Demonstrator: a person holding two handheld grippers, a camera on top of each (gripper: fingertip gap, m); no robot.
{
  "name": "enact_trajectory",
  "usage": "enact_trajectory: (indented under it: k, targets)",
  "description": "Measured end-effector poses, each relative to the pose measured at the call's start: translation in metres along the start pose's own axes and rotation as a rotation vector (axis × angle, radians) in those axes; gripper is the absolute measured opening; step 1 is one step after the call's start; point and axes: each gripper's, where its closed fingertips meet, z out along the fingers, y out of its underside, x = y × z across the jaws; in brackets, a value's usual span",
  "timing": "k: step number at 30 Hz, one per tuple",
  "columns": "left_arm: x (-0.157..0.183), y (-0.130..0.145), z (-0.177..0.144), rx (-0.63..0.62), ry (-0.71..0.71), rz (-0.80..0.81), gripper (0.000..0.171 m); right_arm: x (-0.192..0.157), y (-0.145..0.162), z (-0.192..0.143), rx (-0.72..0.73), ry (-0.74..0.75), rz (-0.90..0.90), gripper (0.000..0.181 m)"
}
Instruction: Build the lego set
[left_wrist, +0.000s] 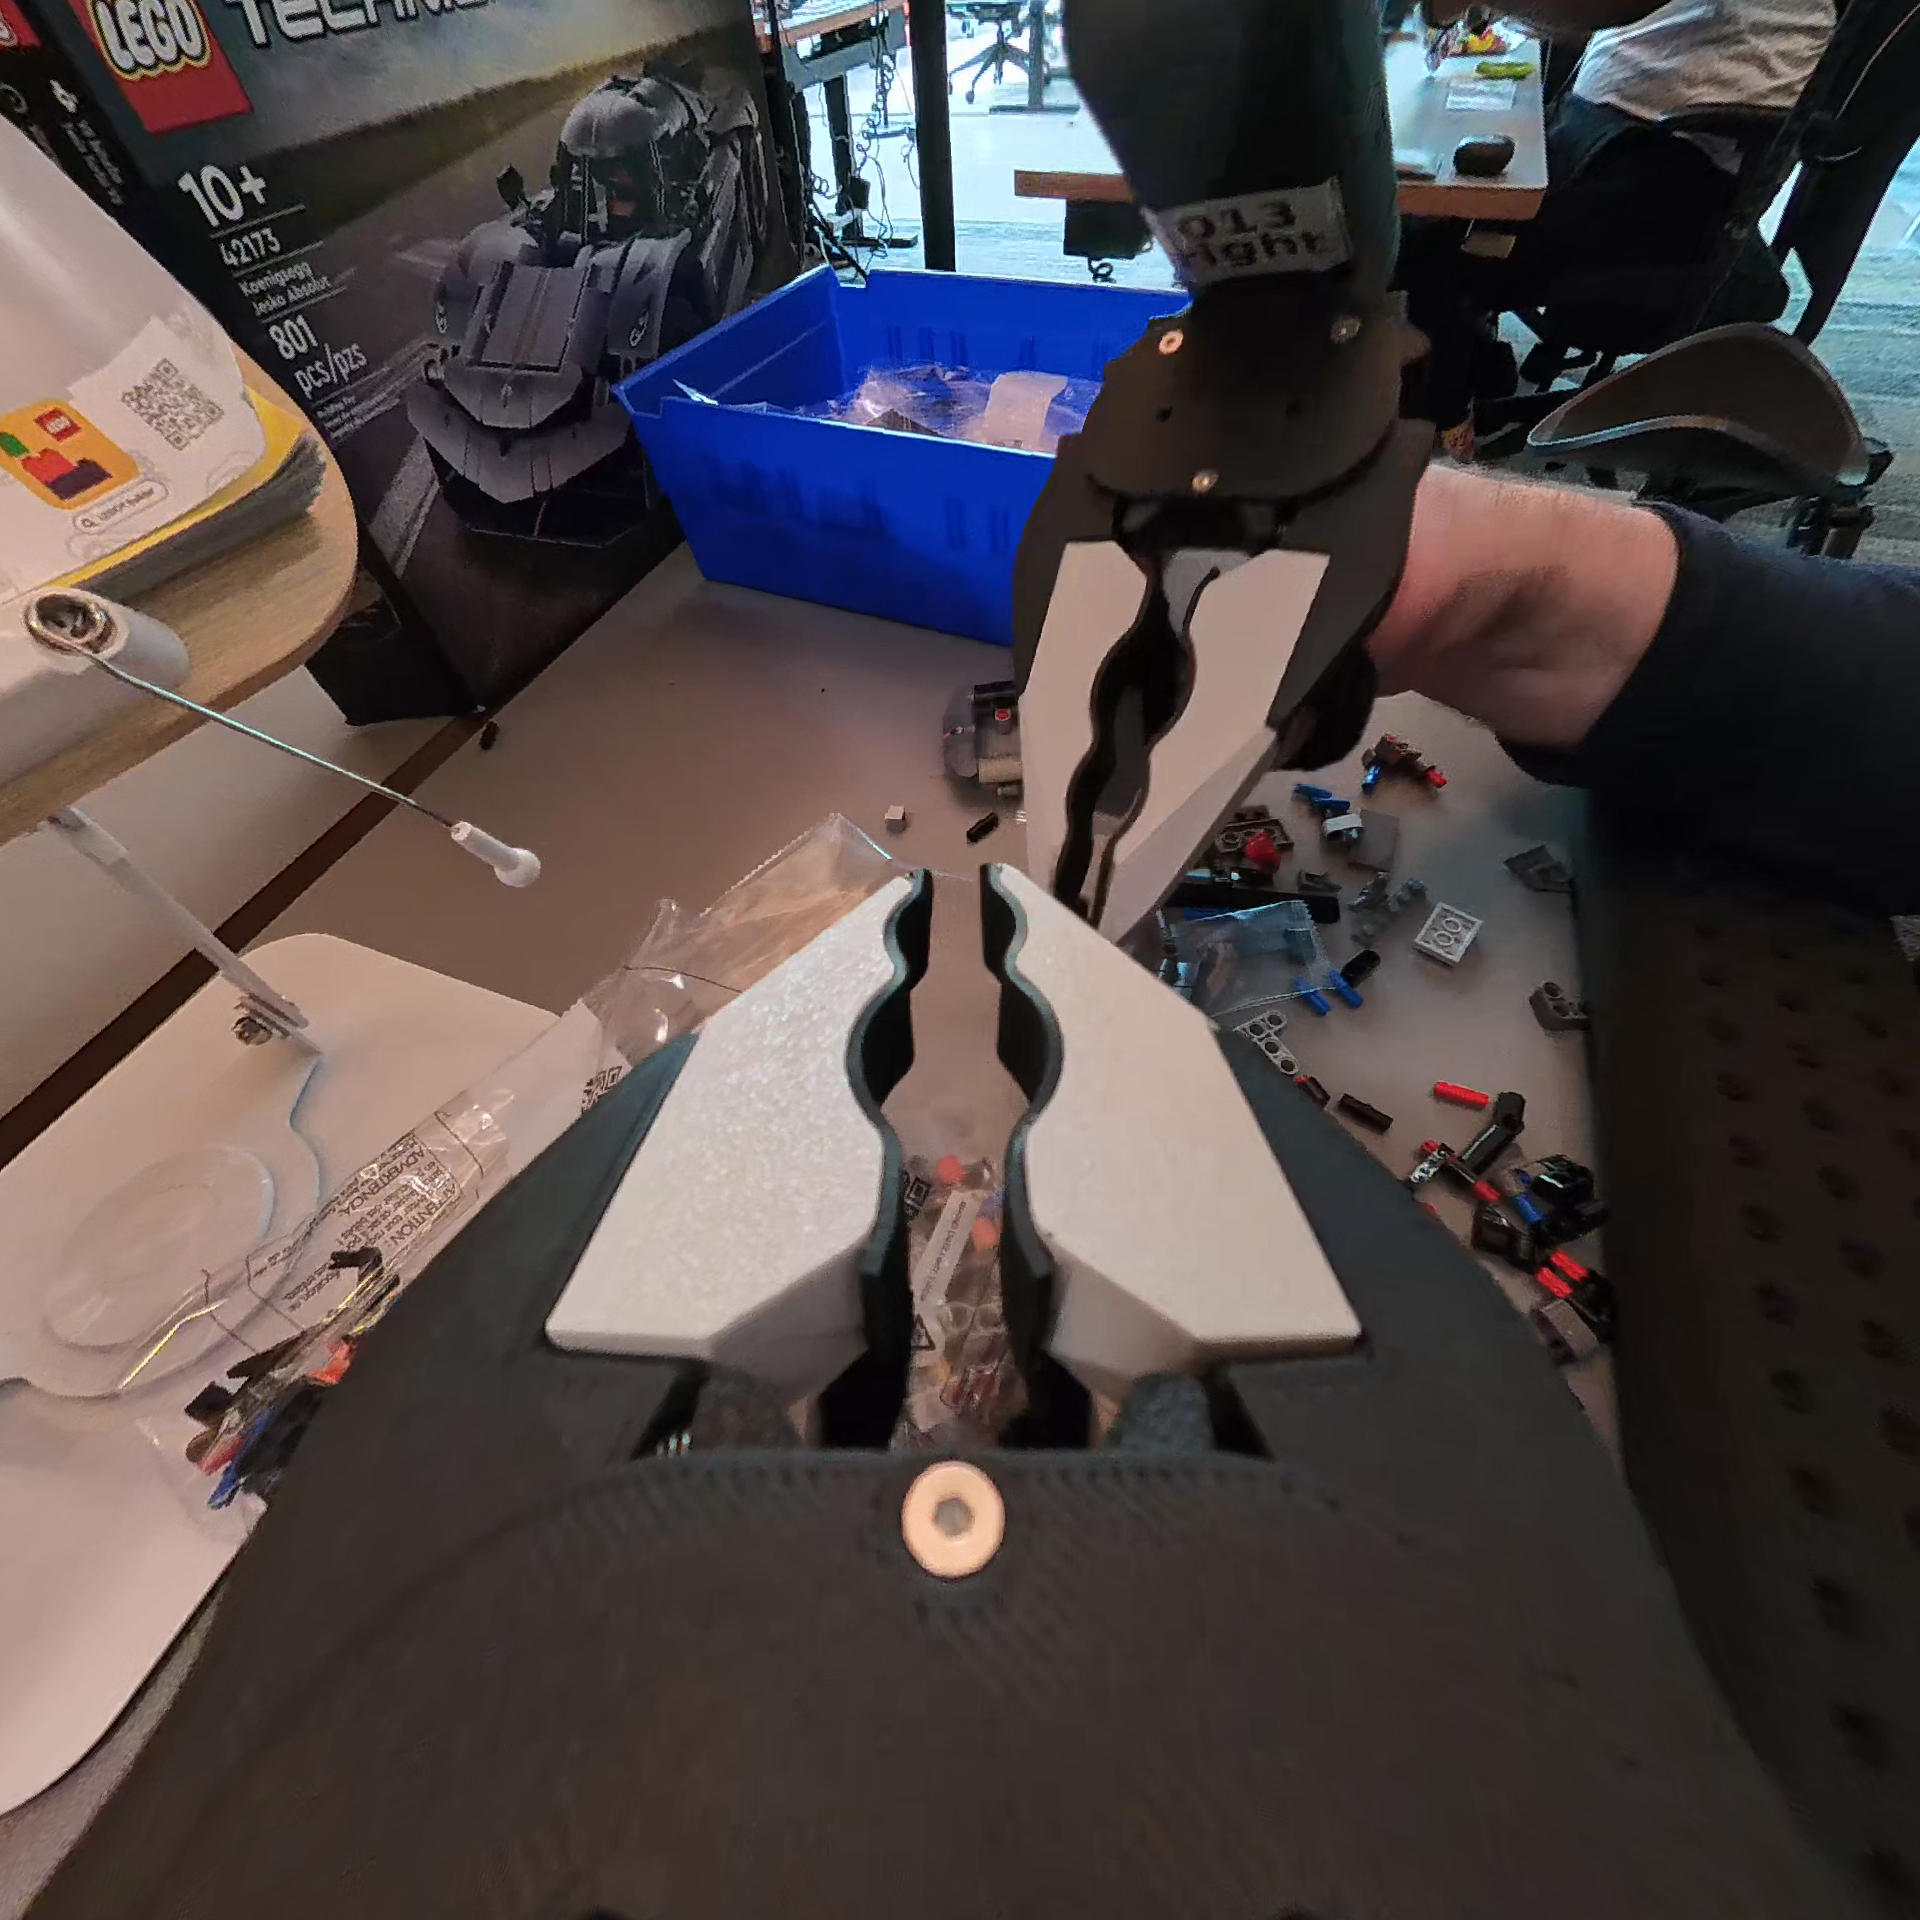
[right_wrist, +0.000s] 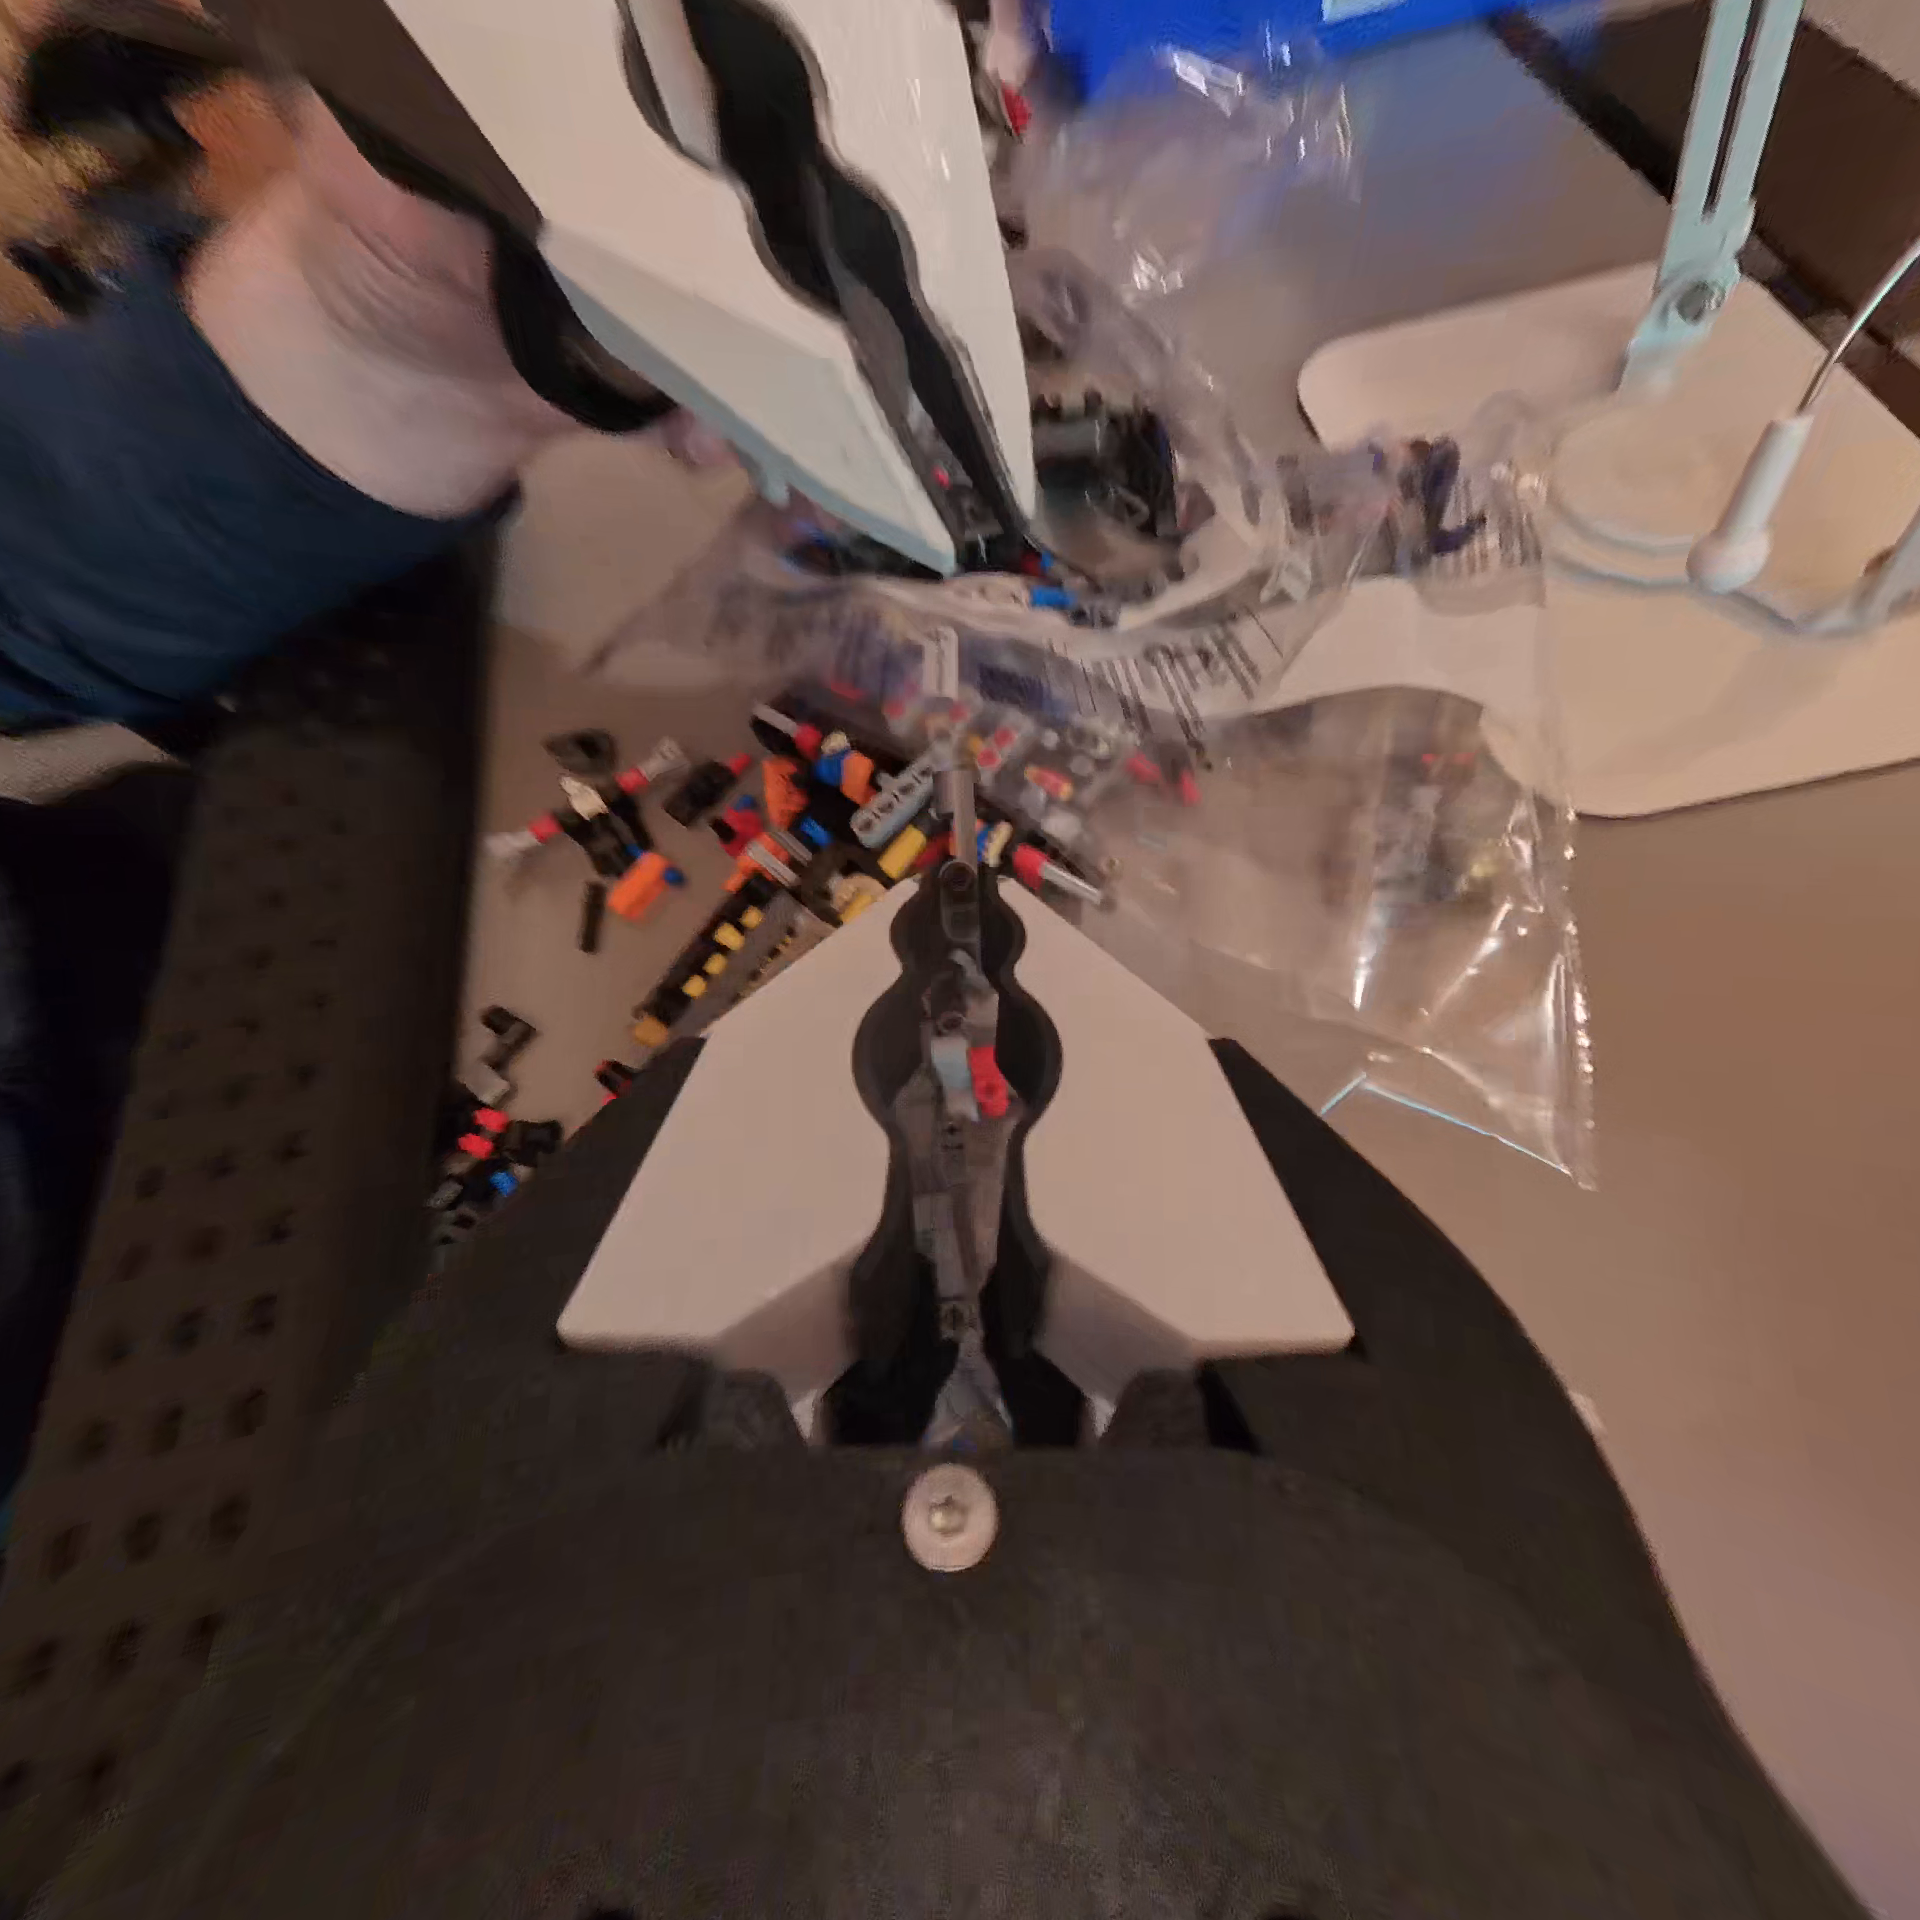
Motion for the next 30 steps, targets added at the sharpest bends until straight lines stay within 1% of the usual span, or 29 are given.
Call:
enact_trajectory:
  k: [3,6,8,11,16,18,19,23,26,27,30]
  targets:
    - [0.001,0.0,0.0,0.006,0.014,-0.011,0.01,-0.006,-0.015,-0.013,0.106,-0.053,0.016,0.004]
    - [0.004,0.001,0.001,0.004,0.042,-0.024,0.015,-0.011,-0.025,-0.02,0.17,-0.093,0.024,0.004]
    - [0.01,0.001,0.003,0.006,0.072,-0.024,0.016,-0.013,-0.027,-0.021,0.189,-0.107,0.031,0.003]
    - [0.014,-0.002,0.002,0.025,0.105,-0.038,0.013,-0.013,-0.029,-0.022,0.203,-0.116,0.04,0.004]
    - [0.016,-0.006,-0.003,0.054,0.137,-0.048,0.015,-0.015,-0.034,-0.026,0.242,-0.144,0.06,0.004]
    - [0.019,-0.005,-0.006,0.052,0.164,-0.039,0.023,-0.016,-0.037,-0.028,0.26,-0.152,0.062,0.003]
    - [0.021,-0.006,-0.007,0.057,0.18,-0.039,0.024,-0.017,-0.039,-0.029,0.274,-0.16,0.066,0.004]
    - [0.032,-0.008,-0.001,0.064,0.218,-0.023,0.023,-0.019,-0.044,-0.032,0.31,-0.184,0.076,0.004]
    - [0.036,-0.01,0.004,0.063,0.194,0.025,0.013,-0.022,-0.041,-0.027,0.291,-0.189,0.07,0.003]
    - [0.034,-0.01,0.004,0.062,0.174,0.033,0.005,-0.023,-0.041,-0.026,0.287,-0.193,0.067,0.004]
    - [0.032,-0.01,0.002,0.062,0.176,0.02,0.005,-0.023,-0.044,-0.026,0.302,-0.187,0.065,0.004]
